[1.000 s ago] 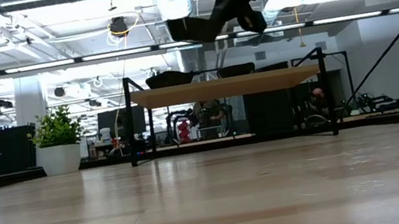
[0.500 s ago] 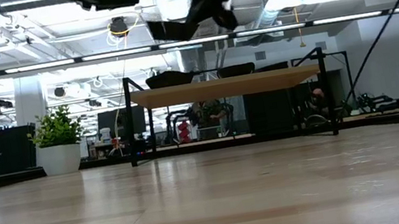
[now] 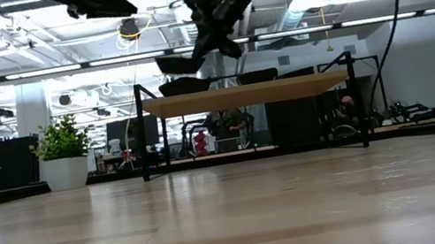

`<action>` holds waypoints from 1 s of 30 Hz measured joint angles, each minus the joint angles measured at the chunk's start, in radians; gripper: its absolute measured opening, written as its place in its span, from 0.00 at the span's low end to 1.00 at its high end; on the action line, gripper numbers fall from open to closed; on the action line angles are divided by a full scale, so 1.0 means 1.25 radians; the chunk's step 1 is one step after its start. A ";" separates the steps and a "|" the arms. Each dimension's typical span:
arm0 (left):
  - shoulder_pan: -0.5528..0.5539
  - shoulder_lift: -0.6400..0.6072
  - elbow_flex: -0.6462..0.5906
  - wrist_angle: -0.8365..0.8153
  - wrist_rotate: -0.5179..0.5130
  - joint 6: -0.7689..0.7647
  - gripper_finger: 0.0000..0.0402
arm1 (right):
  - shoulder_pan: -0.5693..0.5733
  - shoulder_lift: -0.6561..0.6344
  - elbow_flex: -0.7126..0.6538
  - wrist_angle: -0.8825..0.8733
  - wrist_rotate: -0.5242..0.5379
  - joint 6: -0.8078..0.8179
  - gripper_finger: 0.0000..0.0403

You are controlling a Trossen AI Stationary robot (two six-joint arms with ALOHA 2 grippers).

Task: Pick & Place Mini shaped plates
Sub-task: Stack the black wave square shaped plate on top of the black wave square shaped plate on the shelf

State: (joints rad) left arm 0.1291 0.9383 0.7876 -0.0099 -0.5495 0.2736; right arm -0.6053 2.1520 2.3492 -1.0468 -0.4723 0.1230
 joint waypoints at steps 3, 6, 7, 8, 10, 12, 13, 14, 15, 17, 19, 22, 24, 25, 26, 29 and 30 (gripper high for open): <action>0.000 -0.016 0.000 -0.029 0.000 -0.028 0.38 | -0.012 0.014 -0.004 -0.012 -0.012 -0.024 0.00; 0.000 -0.028 0.000 -0.042 0.001 -0.042 0.38 | -0.022 0.012 -0.012 -0.012 -0.014 -0.043 0.00; 0.000 -0.029 0.000 -0.042 0.004 -0.044 0.38 | -0.024 0.012 -0.012 -0.012 -0.013 -0.044 0.00; 0.000 -0.031 0.000 -0.044 0.006 -0.044 0.38 | -0.027 0.012 -0.012 -0.011 -0.014 -0.044 0.00; 0.000 -0.033 0.000 -0.047 0.007 -0.044 0.38 | -0.032 0.011 -0.012 -0.009 -0.014 -0.044 0.00; 0.000 -0.033 0.000 -0.047 0.014 -0.044 0.38 | -0.034 0.010 -0.012 -0.009 -0.014 -0.044 0.00; 0.000 -0.033 0.000 -0.047 0.017 -0.044 0.38 | -0.035 0.010 -0.012 -0.009 -0.015 -0.044 0.00; 0.000 -0.033 0.000 -0.047 0.023 -0.044 0.38 | -0.034 0.010 -0.013 -0.009 -0.014 -0.044 0.00; 0.000 -0.033 0.000 -0.047 0.026 -0.044 0.38 | -0.032 0.010 -0.013 -0.009 -0.014 -0.044 0.00; 0.000 -0.033 0.000 -0.048 0.037 -0.044 0.38 | -0.027 0.010 -0.013 -0.009 -0.014 -0.057 0.00; 0.000 -0.033 0.000 -0.048 0.037 -0.044 0.38 | -0.023 0.010 -0.013 -0.008 -0.012 -0.062 0.00; 0.000 -0.033 0.000 -0.049 0.037 -0.044 0.38 | -0.017 0.010 -0.013 -0.005 -0.009 -0.064 0.00; 0.000 -0.033 0.000 -0.049 0.037 -0.044 0.38 | -0.016 0.010 -0.013 -0.002 0.002 -0.064 0.00; 0.000 -0.033 0.000 -0.049 0.037 -0.044 0.38 | -0.017 0.010 -0.013 0.000 0.005 -0.064 0.01; 0.000 -0.033 0.000 -0.050 0.037 -0.044 0.38 | -0.017 0.010 -0.013 0.003 0.006 -0.064 0.01; 0.000 -0.033 0.000 -0.051 0.037 -0.044 0.38 | -0.017 0.010 -0.013 0.009 0.007 -0.059 0.05; 0.000 -0.033 0.000 -0.052 0.037 -0.044 0.38 | -0.017 0.010 -0.013 0.009 0.008 -0.058 0.07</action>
State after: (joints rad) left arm 0.1291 0.8970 0.7876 -0.0746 -0.5027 0.2192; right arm -0.6266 2.1647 2.3325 -1.0355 -0.4629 0.0501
